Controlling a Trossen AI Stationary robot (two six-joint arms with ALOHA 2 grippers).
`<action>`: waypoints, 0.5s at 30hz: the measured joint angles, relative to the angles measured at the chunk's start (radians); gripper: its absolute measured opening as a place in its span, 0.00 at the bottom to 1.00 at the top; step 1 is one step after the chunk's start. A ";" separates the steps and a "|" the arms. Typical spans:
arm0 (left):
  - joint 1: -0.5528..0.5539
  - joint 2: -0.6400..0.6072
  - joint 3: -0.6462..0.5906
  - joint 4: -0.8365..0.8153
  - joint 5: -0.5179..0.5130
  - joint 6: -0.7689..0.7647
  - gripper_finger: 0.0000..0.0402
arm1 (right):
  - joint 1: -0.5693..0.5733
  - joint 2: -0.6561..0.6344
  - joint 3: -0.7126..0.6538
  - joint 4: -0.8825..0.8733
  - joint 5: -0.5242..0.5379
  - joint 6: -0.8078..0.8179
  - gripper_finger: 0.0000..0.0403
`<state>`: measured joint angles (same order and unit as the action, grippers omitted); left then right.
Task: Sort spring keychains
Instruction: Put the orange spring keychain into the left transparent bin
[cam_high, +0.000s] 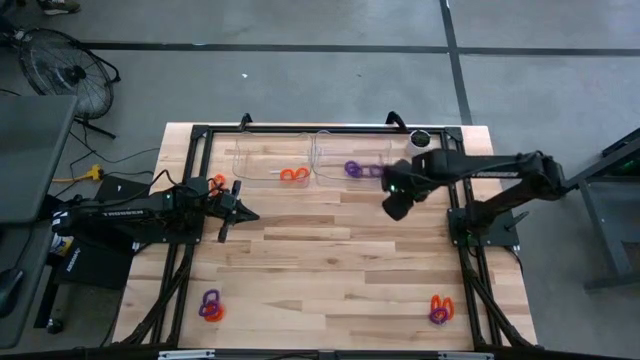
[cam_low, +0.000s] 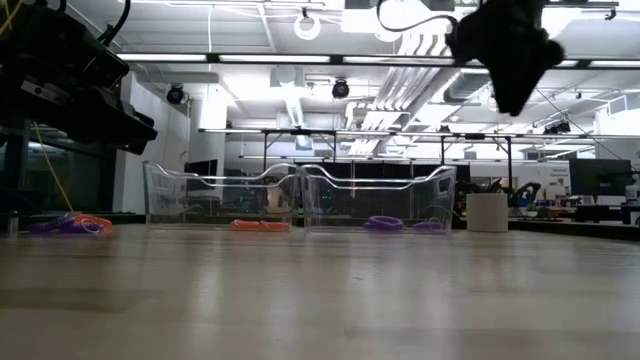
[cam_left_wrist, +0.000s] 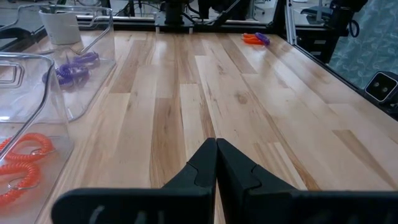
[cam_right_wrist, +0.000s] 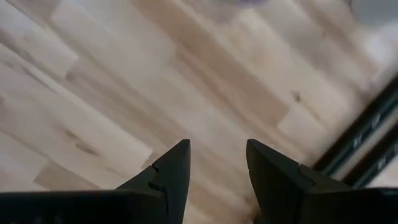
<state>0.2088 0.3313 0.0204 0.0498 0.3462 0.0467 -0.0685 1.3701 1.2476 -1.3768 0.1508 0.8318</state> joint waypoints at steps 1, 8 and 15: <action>0.000 0.000 0.000 0.000 0.000 0.000 0.00 | 0.019 0.000 0.000 -0.017 -0.002 0.031 0.38; 0.000 0.000 0.000 0.000 0.000 0.000 0.00 | 0.154 0.000 0.000 -0.072 -0.036 0.238 0.38; 0.000 0.000 0.000 0.000 0.000 0.000 0.00 | 0.316 0.000 -0.032 -0.064 -0.143 0.501 0.38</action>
<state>0.2085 0.3317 0.0208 0.0499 0.3464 0.0465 0.2472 1.3705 1.2154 -1.4409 0.0073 1.3332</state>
